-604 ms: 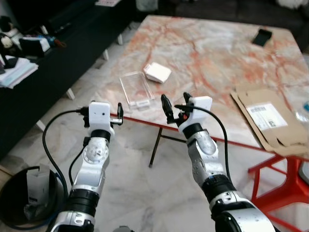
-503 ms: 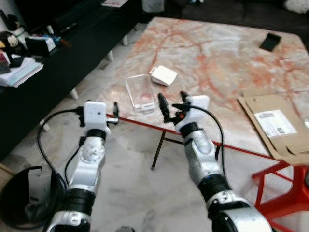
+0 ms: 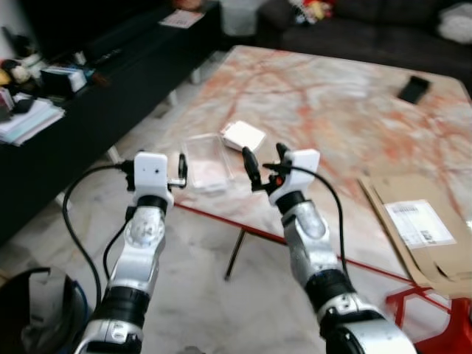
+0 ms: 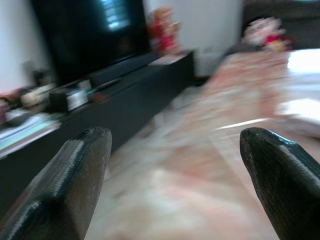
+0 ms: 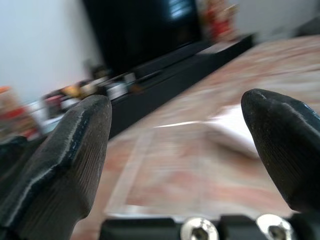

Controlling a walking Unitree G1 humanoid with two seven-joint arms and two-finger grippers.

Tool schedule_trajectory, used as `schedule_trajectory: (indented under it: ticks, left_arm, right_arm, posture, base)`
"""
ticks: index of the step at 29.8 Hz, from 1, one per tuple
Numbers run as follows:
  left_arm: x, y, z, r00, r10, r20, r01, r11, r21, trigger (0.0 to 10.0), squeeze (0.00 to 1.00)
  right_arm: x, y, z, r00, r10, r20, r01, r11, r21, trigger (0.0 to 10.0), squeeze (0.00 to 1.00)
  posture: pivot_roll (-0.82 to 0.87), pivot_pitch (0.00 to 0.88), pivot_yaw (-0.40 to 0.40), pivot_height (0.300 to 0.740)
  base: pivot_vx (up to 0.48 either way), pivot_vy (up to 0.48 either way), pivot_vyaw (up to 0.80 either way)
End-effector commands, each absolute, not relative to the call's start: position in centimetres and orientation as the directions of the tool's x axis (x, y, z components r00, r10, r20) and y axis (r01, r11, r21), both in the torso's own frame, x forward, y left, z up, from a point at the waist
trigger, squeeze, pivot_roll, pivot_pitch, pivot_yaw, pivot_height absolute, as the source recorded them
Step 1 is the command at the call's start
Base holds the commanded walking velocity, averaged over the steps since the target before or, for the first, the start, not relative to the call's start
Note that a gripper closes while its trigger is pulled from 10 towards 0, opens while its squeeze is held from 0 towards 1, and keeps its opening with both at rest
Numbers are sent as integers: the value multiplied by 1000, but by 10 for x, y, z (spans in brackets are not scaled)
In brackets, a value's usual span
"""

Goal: Picking trash to rubbish bin

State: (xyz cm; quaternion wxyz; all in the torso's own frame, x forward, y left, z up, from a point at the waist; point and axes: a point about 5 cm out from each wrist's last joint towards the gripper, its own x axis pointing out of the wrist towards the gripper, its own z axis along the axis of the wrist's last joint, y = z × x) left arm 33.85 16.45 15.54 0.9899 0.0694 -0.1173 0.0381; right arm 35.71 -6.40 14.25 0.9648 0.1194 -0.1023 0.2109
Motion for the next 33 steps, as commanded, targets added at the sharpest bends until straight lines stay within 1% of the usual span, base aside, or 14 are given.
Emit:
schedule_trajectory:
  ticks: [1, 12, 18, 30, 33]
  left_arm:
    - [339, 165, 156, 969, 63, 237, -96, 987, 129, 10000, 0]
    - [340, 166, 158, 968, 70, 241, -102, 987, 124, 10000, 0]
    - [340, 165, 158, 969, 68, 237, -99, 988, 122, 10000, 0]
    - [337, 156, 152, 977, 17, 215, -44, 992, 120, 10000, 0]
    - [338, 151, 150, 978, -25, 208, -3, 991, 134, 10000, 0]
  right_arm:
    - [358, -62, 145, 887, 387, 252, -439, 878, 193, 10000, 0]
    - [357, -62, 144, 885, 395, 246, -440, 883, 165, 10000, 0]
    - [359, -65, 145, 891, 382, 245, -429, 885, 181, 10000, 0]
    - [360, -66, 145, 893, 381, 239, -428, 884, 188, 10000, 0]
    - [360, -66, 146, 891, 385, 239, -431, 883, 185, 10000, 0]
  posture:
    - [147, 110, -7, 740]
    - [148, 142, -12, 740]
    - [147, 148, -11, 740]
    - [147, 155, -14, 740]
    - [146, 155, -13, 740]
  base:
    - [375, 0, 0]
    - [374, 0, 0]
    - [376, 0, 0]
    - [346, 0, 0]
    - [170, 0, 0]
